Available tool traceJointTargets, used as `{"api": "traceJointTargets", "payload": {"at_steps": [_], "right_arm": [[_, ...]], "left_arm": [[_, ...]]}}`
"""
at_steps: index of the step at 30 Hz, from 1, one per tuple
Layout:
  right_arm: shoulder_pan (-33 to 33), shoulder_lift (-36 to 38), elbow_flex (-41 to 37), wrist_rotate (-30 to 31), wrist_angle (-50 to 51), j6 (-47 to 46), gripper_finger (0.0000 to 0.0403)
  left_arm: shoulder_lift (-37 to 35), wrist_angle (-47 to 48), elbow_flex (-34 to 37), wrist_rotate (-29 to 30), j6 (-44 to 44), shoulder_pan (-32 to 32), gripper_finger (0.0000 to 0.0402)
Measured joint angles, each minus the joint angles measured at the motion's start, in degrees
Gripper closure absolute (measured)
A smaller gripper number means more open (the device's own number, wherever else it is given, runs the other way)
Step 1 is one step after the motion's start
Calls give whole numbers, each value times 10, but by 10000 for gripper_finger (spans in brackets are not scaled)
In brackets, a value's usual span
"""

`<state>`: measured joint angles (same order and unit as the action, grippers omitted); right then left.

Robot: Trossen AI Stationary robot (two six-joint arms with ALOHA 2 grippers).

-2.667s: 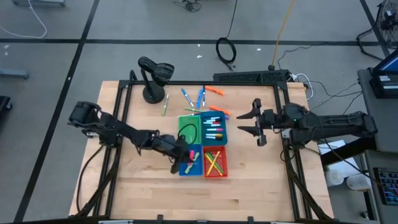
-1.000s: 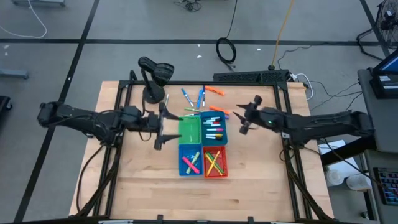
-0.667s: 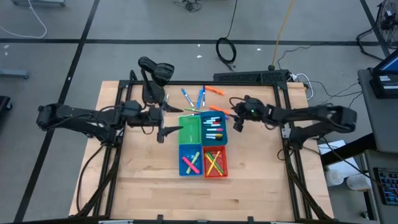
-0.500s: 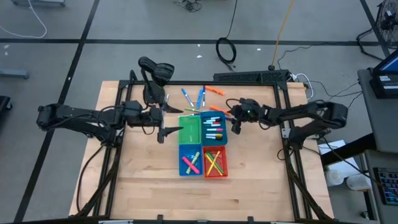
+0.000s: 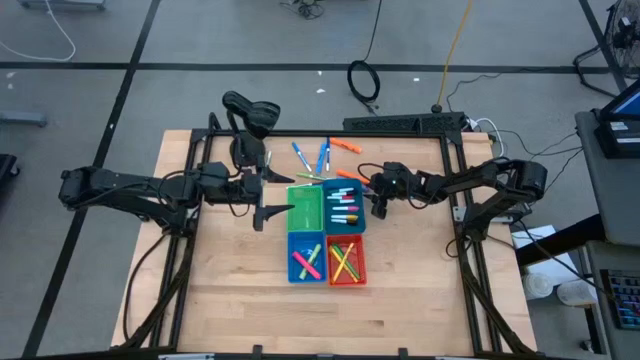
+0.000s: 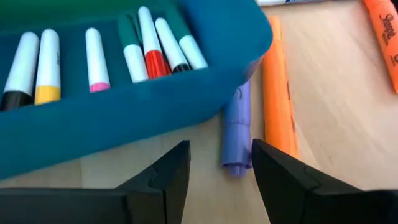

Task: Pick & Place Markers
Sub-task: Put the purple highlighter pen into the blue bin

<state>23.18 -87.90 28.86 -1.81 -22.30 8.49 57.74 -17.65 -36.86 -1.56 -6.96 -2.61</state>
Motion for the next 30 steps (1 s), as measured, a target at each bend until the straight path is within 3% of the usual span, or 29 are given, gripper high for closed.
{"api": "traceJointTargets", "payload": {"at_steps": [5, 15, 30], "right_arm": [[0, 0, 0, 3, 39, 12, 266], [0, 0, 0, 2, 20, 9, 298], [-4, -3, 0, 23, -6, -31, 235]], "left_arm": [[0, 3, 0, 0, 0, 0, 92], [0, 11, 0, 0, 4, 0, 95], [0, 12, 0, 0, 4, 0, 94]]}}
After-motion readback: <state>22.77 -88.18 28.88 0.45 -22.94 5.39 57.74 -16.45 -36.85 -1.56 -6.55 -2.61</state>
